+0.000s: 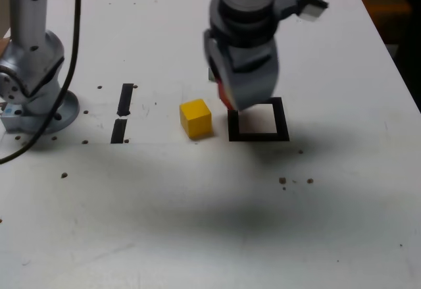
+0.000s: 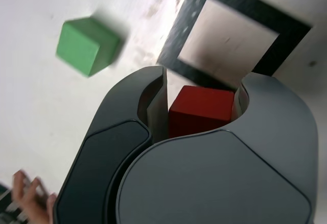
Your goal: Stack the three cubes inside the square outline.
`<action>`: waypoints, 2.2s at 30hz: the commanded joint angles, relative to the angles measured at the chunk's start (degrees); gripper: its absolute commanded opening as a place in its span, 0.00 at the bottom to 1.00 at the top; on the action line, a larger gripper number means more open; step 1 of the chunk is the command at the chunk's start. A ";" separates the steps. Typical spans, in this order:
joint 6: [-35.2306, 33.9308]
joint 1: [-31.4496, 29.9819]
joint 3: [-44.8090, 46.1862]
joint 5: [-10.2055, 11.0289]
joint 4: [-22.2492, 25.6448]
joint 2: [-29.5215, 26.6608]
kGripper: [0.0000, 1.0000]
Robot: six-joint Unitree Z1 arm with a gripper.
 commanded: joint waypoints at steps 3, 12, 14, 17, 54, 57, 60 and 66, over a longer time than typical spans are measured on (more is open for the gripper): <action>-2.11 -0.09 -0.81 0.43 -2.65 2.60 0.24; -3.08 0.86 -2.16 1.43 -4.30 7.12 0.24; -3.07 1.13 -2.25 1.78 -4.47 7.52 0.24; -3.06 1.31 -2.40 2.14 -4.56 7.85 0.24; -30.06 -1.75 -5.04 -2.02 19.15 -14.49 1.00; -41.75 -2.35 -4.67 -1.92 23.38 -14.34 1.00; -52.28 -1.93 -3.87 -4.38 25.49 -14.50 1.00; -69.97 -0.46 -2.02 -13.82 22.28 -16.15 1.00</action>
